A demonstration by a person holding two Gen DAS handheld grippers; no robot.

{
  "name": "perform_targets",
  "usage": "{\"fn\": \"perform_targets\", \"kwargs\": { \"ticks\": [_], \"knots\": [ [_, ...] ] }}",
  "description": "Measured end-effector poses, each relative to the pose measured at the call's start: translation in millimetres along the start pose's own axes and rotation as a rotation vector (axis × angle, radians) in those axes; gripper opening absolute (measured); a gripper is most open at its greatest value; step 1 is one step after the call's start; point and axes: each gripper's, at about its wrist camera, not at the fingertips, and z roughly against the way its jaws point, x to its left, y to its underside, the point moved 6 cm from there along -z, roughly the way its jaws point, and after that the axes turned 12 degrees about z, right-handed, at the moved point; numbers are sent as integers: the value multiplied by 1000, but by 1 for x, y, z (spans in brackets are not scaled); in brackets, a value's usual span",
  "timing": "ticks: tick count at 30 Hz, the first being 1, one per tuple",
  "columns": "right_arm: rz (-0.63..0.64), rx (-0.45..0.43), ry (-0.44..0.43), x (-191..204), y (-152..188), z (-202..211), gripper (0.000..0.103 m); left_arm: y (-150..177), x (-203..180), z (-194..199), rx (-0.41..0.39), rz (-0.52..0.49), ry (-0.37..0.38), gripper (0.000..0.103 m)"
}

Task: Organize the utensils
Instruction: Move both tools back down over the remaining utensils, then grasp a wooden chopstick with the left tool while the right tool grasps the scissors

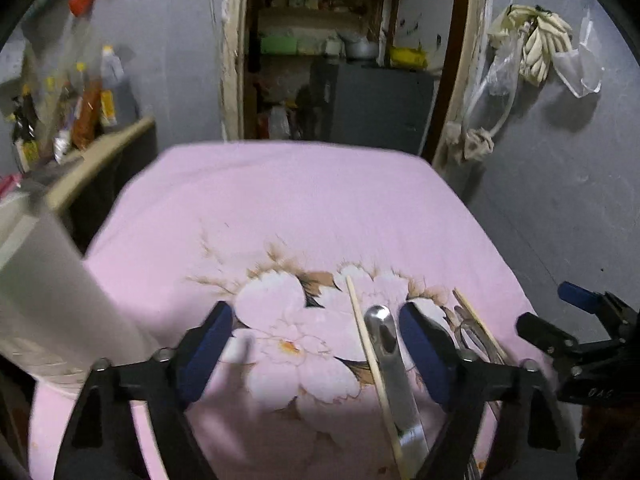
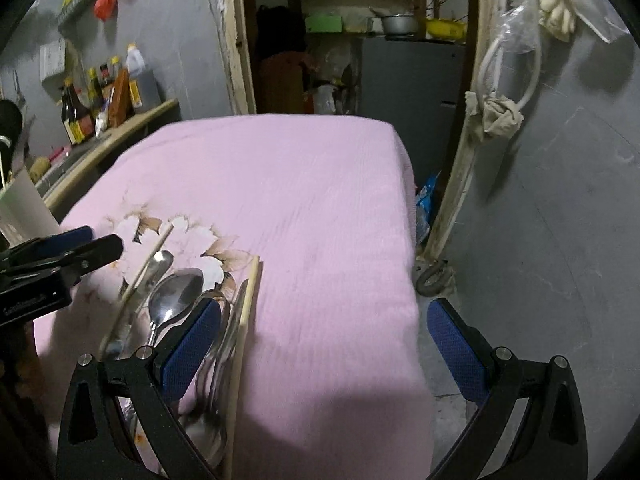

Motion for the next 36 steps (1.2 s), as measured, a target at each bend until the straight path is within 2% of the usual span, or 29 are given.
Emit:
{"fn": "perform_targets", "kwargs": {
  "ticks": [2,7,13,17,19,21,24,30,34,36],
  "knots": [
    [17,18,3,5,-3,-5,101,3,-1,-11,45,17,14,58],
    [57,54,8,16,-7,-12,101,11,-5,-32,132,16,24,39],
    [75,72,36,15,-9,-12,92,13,-9,-40,166,13,39,37],
    [60,68,42,12,-9,-10,87,14,-10,-41,187,19,51,32],
    [50,66,37,11,-9,-10,82,13,-11,-41,198,25,63,27],
    [45,66,39,9,-8,-11,70,14,-12,-42,209,27,73,23],
    [32,75,42,5,-6,-12,59,14,-11,-42,220,34,74,15],
    [-32,81,-9,0,-3,-12,43,13,-4,-43,251,94,94,10],
    [-97,94,-74,0,3,-16,42,13,-5,-45,263,92,95,9],
    [-94,95,-76,1,5,-17,42,12,-6,-46,266,81,90,9]
  ]
}}
